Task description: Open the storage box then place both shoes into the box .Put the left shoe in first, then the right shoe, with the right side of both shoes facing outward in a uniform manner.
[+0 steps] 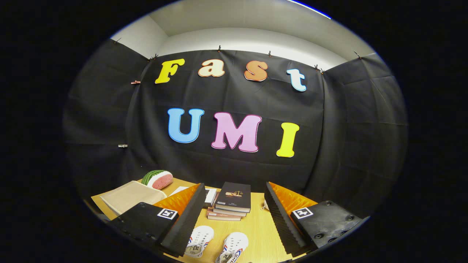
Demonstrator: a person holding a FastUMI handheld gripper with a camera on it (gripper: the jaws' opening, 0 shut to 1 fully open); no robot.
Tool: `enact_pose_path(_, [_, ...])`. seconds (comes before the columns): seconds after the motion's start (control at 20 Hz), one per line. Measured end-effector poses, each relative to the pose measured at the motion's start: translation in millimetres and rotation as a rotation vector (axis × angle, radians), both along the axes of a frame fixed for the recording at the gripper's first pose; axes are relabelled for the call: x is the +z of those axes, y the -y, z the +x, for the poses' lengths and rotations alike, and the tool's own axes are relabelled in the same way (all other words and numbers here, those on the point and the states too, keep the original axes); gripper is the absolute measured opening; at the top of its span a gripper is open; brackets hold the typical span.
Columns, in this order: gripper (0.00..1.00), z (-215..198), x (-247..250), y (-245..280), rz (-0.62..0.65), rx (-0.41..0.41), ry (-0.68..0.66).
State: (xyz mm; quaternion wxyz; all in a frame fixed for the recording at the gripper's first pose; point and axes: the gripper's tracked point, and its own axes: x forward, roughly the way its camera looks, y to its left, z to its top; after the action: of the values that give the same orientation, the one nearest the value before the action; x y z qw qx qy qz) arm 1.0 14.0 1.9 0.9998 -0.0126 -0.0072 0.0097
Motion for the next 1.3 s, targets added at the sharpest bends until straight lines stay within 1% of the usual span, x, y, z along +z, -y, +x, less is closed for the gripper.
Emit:
enact_pose_path(0.25, [0.98,2.4,-2.1,-1.8,-0.006,0.000,-0.004])
enact_pose_path(0.35, [0.97,5.9,-7.0,-9.1,-0.017,0.025,-0.022])
enact_pose_path(0.45, [0.98,8.3,-15.3,-26.9,-0.005,0.094,-0.054])
enact_pose_path(0.6, [0.98,10.7,-28.4,-61.7,0.065,0.233,-0.116])
enact_pose_path(0.8, [0.98,23.1,-45.1,-96.7,0.129,0.381,-0.205])
enact_pose_path(0.95, [0.98,24.2,-59.9,-124.8,0.219,0.501,-0.287])
enact_pose_path(1.1, [0.98,26.1,-81.6,-148.8,0.353,0.598,-0.409])
enact_pose_path(1.2, [0.98,22.2,-97.2,-170.0,0.490,0.671,-0.513])
enact_pose_path(1.3, [0.98,20.2,-116.8,-187.4,0.619,0.724,-0.619])
